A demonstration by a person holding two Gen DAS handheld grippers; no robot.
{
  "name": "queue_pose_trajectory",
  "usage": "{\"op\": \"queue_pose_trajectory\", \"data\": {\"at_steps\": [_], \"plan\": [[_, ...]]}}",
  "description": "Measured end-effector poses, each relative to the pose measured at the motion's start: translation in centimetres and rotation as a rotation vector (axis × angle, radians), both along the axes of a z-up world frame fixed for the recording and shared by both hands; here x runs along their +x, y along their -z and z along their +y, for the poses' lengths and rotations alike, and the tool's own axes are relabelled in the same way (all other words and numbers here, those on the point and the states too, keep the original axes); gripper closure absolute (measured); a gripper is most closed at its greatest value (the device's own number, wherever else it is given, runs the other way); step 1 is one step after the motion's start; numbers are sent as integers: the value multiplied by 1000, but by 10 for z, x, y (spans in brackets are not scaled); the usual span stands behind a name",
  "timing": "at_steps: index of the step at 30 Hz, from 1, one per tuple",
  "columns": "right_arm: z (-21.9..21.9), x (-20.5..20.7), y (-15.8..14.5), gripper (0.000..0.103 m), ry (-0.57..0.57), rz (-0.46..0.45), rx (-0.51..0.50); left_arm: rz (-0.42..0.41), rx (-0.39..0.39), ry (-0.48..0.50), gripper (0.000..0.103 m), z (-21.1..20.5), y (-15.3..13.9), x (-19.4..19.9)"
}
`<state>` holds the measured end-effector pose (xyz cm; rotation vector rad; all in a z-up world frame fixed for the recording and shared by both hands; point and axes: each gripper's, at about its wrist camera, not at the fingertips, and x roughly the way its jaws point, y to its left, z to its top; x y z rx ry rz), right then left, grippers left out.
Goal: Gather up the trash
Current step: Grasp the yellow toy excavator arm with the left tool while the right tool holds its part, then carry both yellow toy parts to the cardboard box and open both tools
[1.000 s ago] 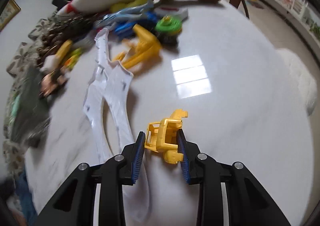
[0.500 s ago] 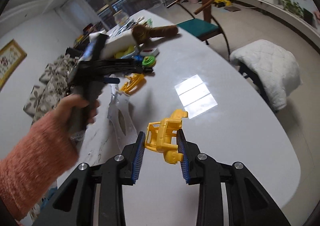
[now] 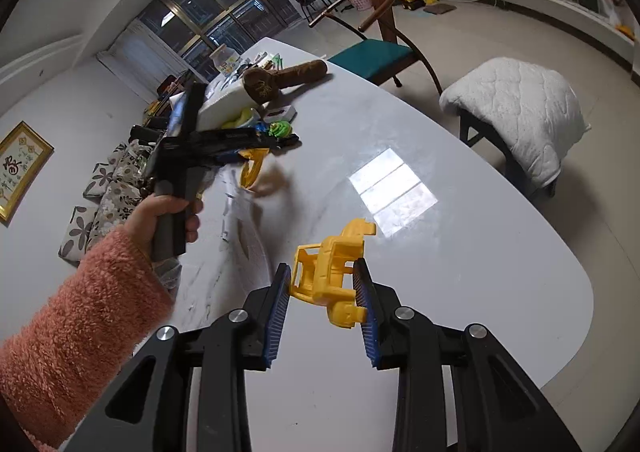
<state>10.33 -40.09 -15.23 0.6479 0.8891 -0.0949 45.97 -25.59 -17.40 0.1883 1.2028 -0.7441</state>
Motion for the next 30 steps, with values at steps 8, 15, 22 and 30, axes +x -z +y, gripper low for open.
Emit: {"op": "queue_pose_trajectory", "data": {"at_steps": [8, 15, 22, 30], "plan": [[11, 3, -14, 71, -34, -23, -16, -68, -153, 55, 73, 32, -70, -31], [13, -9, -33, 71, -58, -52, -47, -80, -275, 77, 73, 58, -85, -74], [30, -39, -46, 71, -181, -42, -116, -90, -346, 140, 73, 112, -109, -176], [49, -107, -29, 71, -461, 36, -146, -47, -347, 78, 73, 164, -110, -332]]}}
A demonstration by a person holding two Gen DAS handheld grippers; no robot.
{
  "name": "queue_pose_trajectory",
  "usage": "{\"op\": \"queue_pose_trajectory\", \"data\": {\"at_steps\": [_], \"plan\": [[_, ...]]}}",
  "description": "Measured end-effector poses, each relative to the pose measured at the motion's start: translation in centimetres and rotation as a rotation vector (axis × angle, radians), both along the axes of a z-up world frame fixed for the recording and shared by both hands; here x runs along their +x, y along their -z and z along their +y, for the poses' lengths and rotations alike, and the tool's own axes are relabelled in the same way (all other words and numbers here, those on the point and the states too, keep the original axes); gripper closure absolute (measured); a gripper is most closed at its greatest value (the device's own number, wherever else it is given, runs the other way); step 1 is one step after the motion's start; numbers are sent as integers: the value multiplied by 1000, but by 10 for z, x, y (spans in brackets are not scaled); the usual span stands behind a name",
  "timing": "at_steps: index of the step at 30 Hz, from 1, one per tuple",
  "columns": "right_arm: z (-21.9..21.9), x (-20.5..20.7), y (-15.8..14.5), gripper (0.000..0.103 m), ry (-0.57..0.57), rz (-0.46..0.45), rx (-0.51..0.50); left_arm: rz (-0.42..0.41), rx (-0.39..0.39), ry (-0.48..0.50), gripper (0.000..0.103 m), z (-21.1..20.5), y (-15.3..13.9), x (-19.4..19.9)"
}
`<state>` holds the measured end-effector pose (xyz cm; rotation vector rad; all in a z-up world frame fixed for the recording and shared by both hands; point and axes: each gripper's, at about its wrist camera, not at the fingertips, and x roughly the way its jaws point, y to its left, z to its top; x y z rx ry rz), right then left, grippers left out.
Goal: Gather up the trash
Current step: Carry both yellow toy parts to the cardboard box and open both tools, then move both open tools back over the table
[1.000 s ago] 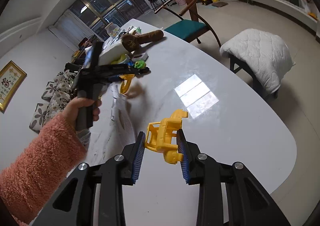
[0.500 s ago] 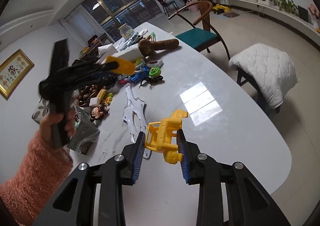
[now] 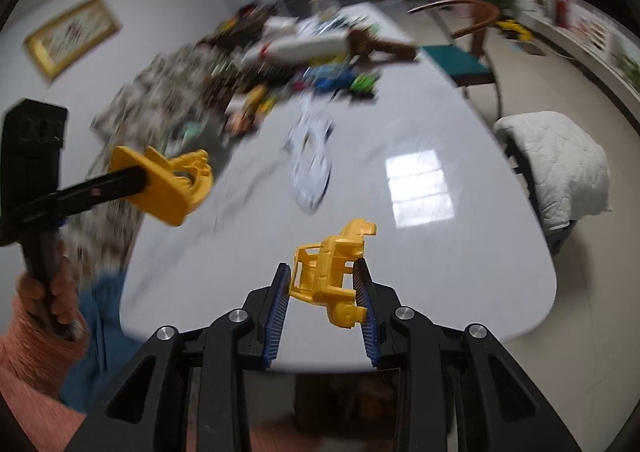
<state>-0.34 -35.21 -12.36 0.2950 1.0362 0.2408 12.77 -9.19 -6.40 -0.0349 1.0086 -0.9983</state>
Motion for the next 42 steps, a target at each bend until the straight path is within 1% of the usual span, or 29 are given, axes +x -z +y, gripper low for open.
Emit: {"op": "queue_pose_trajectory", "data": {"at_steps": [2, 4, 6, 8, 9, 11, 12, 14, 15, 16, 17, 18, 19, 20, 21, 22, 23, 24, 26, 29, 32, 33, 35, 36, 37, 38, 39, 41, 42], "plan": [[1, -20, 12, 71, -60, 46, 20, 23, 27, -19, 73, 2, 11, -44], [2, -42, 29, 71, -113, 95, 22, 41, 40, -27, 73, 0, 23, -76], [2, -60, 49, 71, -147, 140, 15, 92, 59, -43, 73, -3, 46, -107], [-1, -78, 80, 71, -163, 204, -8, 142, 94, -65, 73, -6, 76, -129], [-3, -85, 102, 71, -165, 235, -8, 186, 116, -80, 73, -8, 100, -140], [-5, -94, 146, 71, -163, 291, -13, 240, 152, -105, 73, -10, 142, -153], [-6, -96, 166, 71, -158, 316, -13, 276, 177, -117, 73, -11, 176, -160], [-5, -98, 227, 71, -140, 371, -23, 322, 229, -133, 73, -17, 231, -166], [-4, -99, 249, 70, -133, 395, -24, 370, 246, -148, 73, -20, 269, -167], [-2, -98, 286, 70, -123, 438, -39, 408, 268, -177, 72, -22, 306, -166], [0, -98, 314, 62, -113, 476, -68, 451, 297, -206, 60, -24, 344, -163], [1, -98, 331, 39, -108, 502, -96, 486, 327, -234, 48, -24, 373, -160], [2, -98, 356, 31, -97, 539, -149, 506, 378, -257, 33, -26, 401, -158], [1, -97, 372, 31, -80, 563, -175, 522, 435, -272, 32, -27, 427, -156], [1, -96, 381, 31, -67, 578, -170, 564, 491, -263, 32, -28, 455, -153], [-1, -97, 389, 31, -47, 593, -148, 605, 531, -265, 31, -27, 475, -151], [-3, -97, 392, 30, -27, 600, -134, 626, 557, -280, 31, -25, 486, -150], [-6, -104, 393, 28, -16, 601, -128, 627, 562, -285, 31, -23, 489, -149], [-5, -104, 391, 24, -16, 596, -130, 618, 571, -291, 27, -21, 489, -147], [1, -100, 378, 23, -41, 594, -127, 623, 558, -309, 25, -16, 475, -148], [0, -98, 353, 11, -36, 589, -94, 607, 580, -312, 24, -14, 451, -148], [0, -98, 346, 11, -34, 592, -74, 594, 588, -310, 24, -14, 436, -148], [2, -99, 321, 10, -49, 599, -19, 577, 560, -290, 21, -13, 400, -150], [3, -99, 308, 10, -60, 592, -12, 564, 556, -280, 20, -12, 385, -152], [6, -98, 286, 10, -83, 574, -1, 549, 547, -265, 19, -12, 364, -154], [8, -97, 265, 10, -105, 549, 19, 529, 517, -238, 19, -12, 334, -155], [10, -95, 239, 10, -123, 510, 40, 513, 484, -221, 19, -11, 312, -157], [12, -86, 191, 10, -154, 415, 96, 472, 400, -185, 10, -8, 264, -155], [12, -77, 164, 6, -165, 353, 120, 430, 336, -175, 10, -4, 228, -151]]}}
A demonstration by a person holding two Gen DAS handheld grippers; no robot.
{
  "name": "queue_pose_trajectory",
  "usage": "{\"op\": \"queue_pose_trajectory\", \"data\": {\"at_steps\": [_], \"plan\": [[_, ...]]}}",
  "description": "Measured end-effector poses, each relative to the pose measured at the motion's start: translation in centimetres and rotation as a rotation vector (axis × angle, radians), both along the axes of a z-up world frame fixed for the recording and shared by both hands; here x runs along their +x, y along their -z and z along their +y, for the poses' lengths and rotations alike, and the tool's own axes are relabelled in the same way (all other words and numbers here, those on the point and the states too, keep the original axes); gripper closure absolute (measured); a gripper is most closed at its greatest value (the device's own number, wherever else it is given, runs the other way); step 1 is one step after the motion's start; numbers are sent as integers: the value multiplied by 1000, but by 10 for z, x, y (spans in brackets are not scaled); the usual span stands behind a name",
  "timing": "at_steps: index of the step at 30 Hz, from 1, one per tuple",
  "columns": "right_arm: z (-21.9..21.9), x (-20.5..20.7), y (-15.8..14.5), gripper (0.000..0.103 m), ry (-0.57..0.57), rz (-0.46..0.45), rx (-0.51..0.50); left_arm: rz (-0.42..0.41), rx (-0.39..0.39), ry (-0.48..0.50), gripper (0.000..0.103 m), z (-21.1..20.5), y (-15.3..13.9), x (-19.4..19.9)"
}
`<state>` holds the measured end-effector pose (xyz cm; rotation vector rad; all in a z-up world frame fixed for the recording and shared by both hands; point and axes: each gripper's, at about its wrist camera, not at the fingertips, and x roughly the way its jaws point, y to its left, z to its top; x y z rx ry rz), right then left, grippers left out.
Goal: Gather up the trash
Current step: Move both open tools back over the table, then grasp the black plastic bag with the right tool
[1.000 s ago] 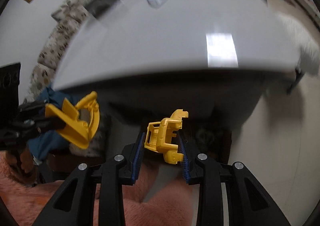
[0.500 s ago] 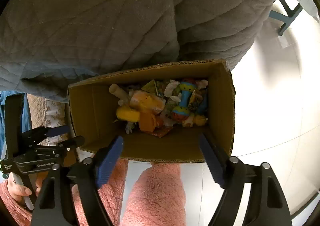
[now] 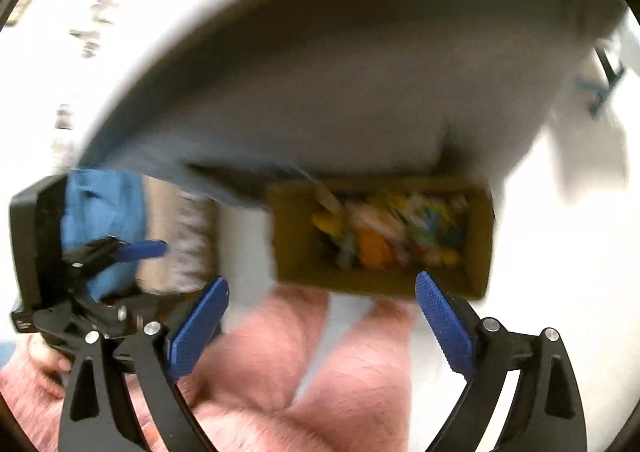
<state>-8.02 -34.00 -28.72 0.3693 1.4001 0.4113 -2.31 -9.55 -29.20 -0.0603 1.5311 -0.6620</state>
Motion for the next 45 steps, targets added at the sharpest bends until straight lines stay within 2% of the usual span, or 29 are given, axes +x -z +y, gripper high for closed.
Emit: {"op": "queue_pose_trajectory", "data": {"at_steps": [3, 5, 7, 9, 10, 15, 17, 20, 22, 23, 24, 26, 27, 28, 29, 30, 32, 35, 38, 39, 41, 44, 45], "plan": [[0, 36, -53, 5, 19, -139, -1, -87, -100, -31, 9, 12, -59, 19], [1, 82, -80, 5, 72, -219, -20, -118, -140, -57, 8, 19, -83, 39], [5, 131, -97, 5, 119, -284, -29, -158, -166, -82, 8, 28, -102, 63], [11, 179, -104, 5, 151, -349, -78, -187, -182, -79, 8, 38, -113, 83], [15, 216, -104, 5, 164, -366, -120, -194, -184, -82, 8, 43, -116, 92], [26, 365, -76, 5, 239, -334, -259, -142, -197, -113, 8, 84, -99, 134], [26, 429, -65, 5, 276, -348, -385, -113, -198, -121, 8, 101, -86, 147], [16, 480, -46, 6, 316, -315, -471, -85, -178, -124, 8, 121, -73, 170], [12, 501, -39, 9, 308, -305, -503, -58, -187, -137, 8, 136, -65, 185], [12, 510, -34, 13, 292, -292, -520, -49, -190, -144, 8, 140, -62, 190], [12, 519, -27, 26, 269, -260, -523, -38, -198, -149, 8, 146, -59, 197], [10, 526, -25, 43, 276, -244, -474, -19, -216, -148, 8, 149, -56, 208], [9, 527, -27, 56, 277, -236, -475, -12, -223, -144, 8, 151, -55, 215], [9, 527, -29, 64, 274, -227, -460, -9, -226, -137, 8, 150, -55, 221], [8, 525, -30, 83, 272, -212, -441, -10, -234, -128, 8, 149, -56, 224], [6, 519, -31, 94, 269, -191, -409, -16, -245, -110, 8, 145, -58, 233], [7, 503, -38, 94, 249, -201, -409, -41, -257, -77, 8, 137, -65, 247], [1, 459, -58, 94, 274, -225, -299, -106, -267, -12, 8, 114, -82, 275], [-4, 402, -83, 94, 295, -267, -248, -196, -261, 28, 8, 81, -100, 311], [-5, 373, -95, 94, 308, -282, -251, -242, -258, 32, 8, 62, -106, 329], [-11, 323, -112, 94, 350, -310, -222, -278, -252, 35, 8, 27, -109, 358], [-15, 257, -126, 94, 460, -317, -161, -287, -257, -5, 8, -38, -105, 406], [-17, 234, -127, 94, 500, -309, -149, -289, -229, -10, 8, -65, -99, 427]]}}
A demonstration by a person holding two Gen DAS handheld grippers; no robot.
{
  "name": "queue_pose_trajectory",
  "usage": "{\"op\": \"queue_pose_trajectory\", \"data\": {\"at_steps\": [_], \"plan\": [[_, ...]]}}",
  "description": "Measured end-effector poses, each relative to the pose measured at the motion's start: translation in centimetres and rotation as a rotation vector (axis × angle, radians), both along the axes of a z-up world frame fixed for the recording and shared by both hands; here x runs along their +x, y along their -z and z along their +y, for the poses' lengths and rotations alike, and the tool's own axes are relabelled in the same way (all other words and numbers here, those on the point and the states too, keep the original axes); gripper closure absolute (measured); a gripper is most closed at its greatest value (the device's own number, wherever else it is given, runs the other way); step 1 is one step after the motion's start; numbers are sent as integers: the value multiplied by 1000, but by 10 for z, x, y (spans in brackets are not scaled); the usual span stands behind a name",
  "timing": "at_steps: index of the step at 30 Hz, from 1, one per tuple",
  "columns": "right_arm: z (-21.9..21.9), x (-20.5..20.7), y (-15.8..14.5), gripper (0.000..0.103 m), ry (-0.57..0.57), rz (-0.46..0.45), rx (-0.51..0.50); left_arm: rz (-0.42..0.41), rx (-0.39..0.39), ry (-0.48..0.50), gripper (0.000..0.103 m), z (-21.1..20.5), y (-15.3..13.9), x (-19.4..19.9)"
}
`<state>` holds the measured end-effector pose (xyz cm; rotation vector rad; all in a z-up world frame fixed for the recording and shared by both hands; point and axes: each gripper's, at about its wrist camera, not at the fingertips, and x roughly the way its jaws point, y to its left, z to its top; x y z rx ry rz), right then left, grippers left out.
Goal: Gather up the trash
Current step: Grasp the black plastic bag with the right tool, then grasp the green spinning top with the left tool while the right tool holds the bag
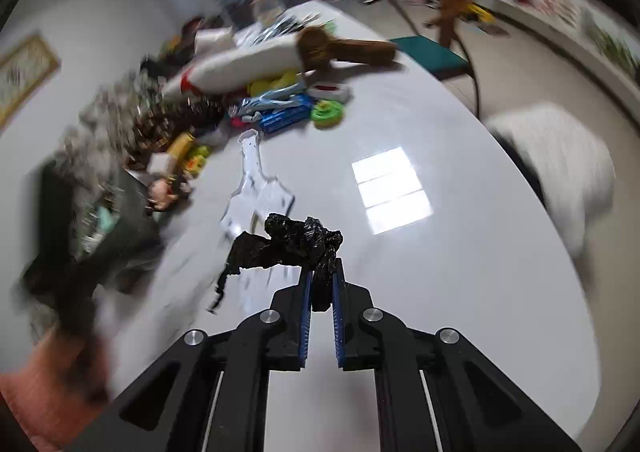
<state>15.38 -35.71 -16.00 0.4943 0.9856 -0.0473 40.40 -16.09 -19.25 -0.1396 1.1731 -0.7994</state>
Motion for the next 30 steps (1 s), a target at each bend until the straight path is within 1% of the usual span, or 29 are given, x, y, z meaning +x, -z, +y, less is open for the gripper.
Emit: {"op": "queue_pose_trajectory", "data": {"at_steps": [1, 2, 3, 4, 5, 7, 9, 10, 11, 12, 13, 16, 18, 21, 23, 24, 26, 27, 28, 29, 30], "plan": [[-1, -12, 2, 94, 22, 3, 6, -20, 41, -14, 8, -21, 2, 12], [-2, -32, 2, 94, 49, 6, 15, -65, 90, -9, 8, -54, 4, 26], [0, -49, 1, 94, 63, 10, 18, -101, 126, 2, 8, -73, 3, 36], [2, -60, 1, 94, 72, 11, 16, -138, 184, -1, 8, -96, 5, 44], [4, -68, 1, 94, 81, 15, 10, -156, 228, -9, 8, -114, 8, 51], [7, -82, 0, 94, 96, 9, 13, -146, 315, -27, 8, -154, 22, 69], [8, -93, -4, 94, 100, -4, 36, -117, 391, -62, 8, -174, 38, 83], [9, -96, -5, 94, 100, -5, 37, -94, 412, -80, 8, -181, 46, 91], [10, -100, -7, 94, 95, -7, 42, -73, 418, -92, 8, -187, 52, 99], [11, -100, -7, 93, 92, -9, 43, -74, 433, -103, 8, -192, 57, 104], [11, -104, -9, 93, 94, -8, 36, -100, 454, -105, 8, -196, 58, 107], [9, -115, -11, 93, 92, -4, 39, -133, 498, -120, 7, -202, 62, 118], [5, -124, -10, 93, 104, 6, 44, -138, 493, -132, 7, -200, 62, 124], [1, -130, -2, 93, 118, 27, 58, -155, 493, -89, 8, -199, 62, 124], [0, -132, -1, 93, 117, 22, 71, -158, 493, -71, 11, -196, 60, 121], [-1, -131, -1, 93, 116, 22, 69, -169, 490, -50, 14, -195, 59, 116], [-1, -127, -1, 93, 105, 20, 69, -192, 479, -19, 32, -193, 52, 105], [-1, -123, -1, 93, 101, 19, 66, -198, 479, 3, 34, -191, 50, 100], [1, -121, -2, 93, 93, 17, 68, -198, 479, 16, 40, -189, 49, 97], [1, -118, -2, 93, 83, 14, 70, -195, 477, 21, 48, -187, 48, 97], [3, -115, -3, 93, 75, 11, 65, -195, 477, 25, 52, -180, 46, 96]]}}
